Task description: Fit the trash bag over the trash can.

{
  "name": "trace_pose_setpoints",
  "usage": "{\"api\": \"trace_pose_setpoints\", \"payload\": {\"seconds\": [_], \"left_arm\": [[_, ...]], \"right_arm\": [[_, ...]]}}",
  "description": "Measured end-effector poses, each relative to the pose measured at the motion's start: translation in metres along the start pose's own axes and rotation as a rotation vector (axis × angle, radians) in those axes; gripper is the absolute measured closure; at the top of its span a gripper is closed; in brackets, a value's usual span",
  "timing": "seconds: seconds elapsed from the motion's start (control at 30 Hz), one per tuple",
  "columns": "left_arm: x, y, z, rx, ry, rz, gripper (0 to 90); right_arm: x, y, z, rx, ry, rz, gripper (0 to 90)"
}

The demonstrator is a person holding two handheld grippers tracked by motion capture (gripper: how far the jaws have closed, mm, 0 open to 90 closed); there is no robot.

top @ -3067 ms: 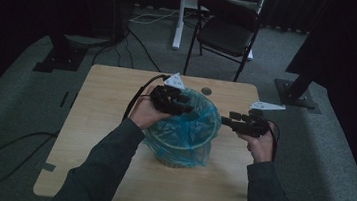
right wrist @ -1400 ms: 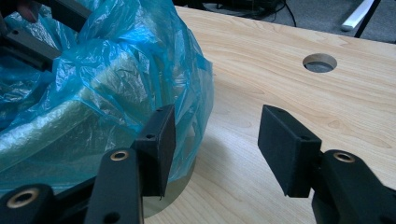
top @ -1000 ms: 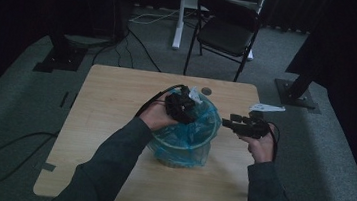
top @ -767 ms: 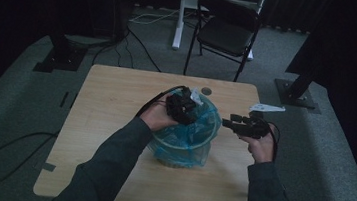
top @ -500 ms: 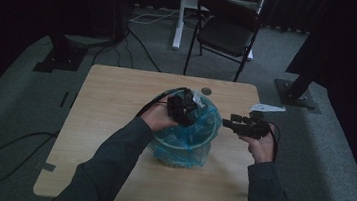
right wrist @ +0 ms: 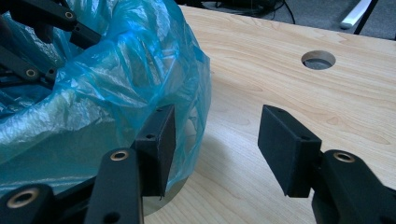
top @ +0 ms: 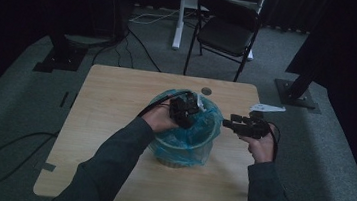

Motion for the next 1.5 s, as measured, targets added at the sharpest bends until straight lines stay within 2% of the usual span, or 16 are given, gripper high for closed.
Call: {"api": "trace_pose_setpoints", "payload": {"seconds": [0.47, 0.7, 0.9, 1.1, 1.3, 1.4, 1.5], "left_arm": [[-0.007, -0.002, 0.004, -0.033, 0.062, -0.039, 56.8], [-0.010, -0.003, 0.005, -0.048, 0.090, -0.040, 55.7], [-0.010, -0.004, 0.006, -0.052, 0.091, -0.041, 55.6], [-0.011, -0.004, 0.006, -0.056, 0.097, -0.044, 55.7], [-0.012, -0.005, 0.006, -0.057, 0.098, -0.044, 55.7], [-0.012, -0.004, 0.006, -0.059, 0.100, -0.047, 55.7], [-0.012, -0.004, 0.006, -0.061, 0.102, -0.048, 55.7]], "right_arm": [[0.000, 0.000, 0.000, 0.001, -0.001, 0.000, 45.8], [0.001, 0.000, 0.000, 0.001, -0.003, -0.001, 45.8], [0.004, 0.002, -0.005, 0.005, -0.027, 0.001, 46.2], [0.009, 0.009, -0.013, 0.014, -0.063, -0.012, 51.9], [0.015, 0.021, -0.026, 0.002, -0.132, -0.063, 55.2], [0.017, 0.025, -0.033, -0.023, -0.173, -0.099, 55.1], [0.013, 0.031, -0.035, -0.035, -0.175, -0.132, 55.2]]}}
Point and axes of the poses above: each handheld gripper's, and its own axes: x roughly backward along the jaws, z roughly out of its underside, y roughly to its left, the point moved 8 cm from there along -x, roughly forward along the jaws, and after that the axes turned 4 degrees about -y, right-handed, at the moved point
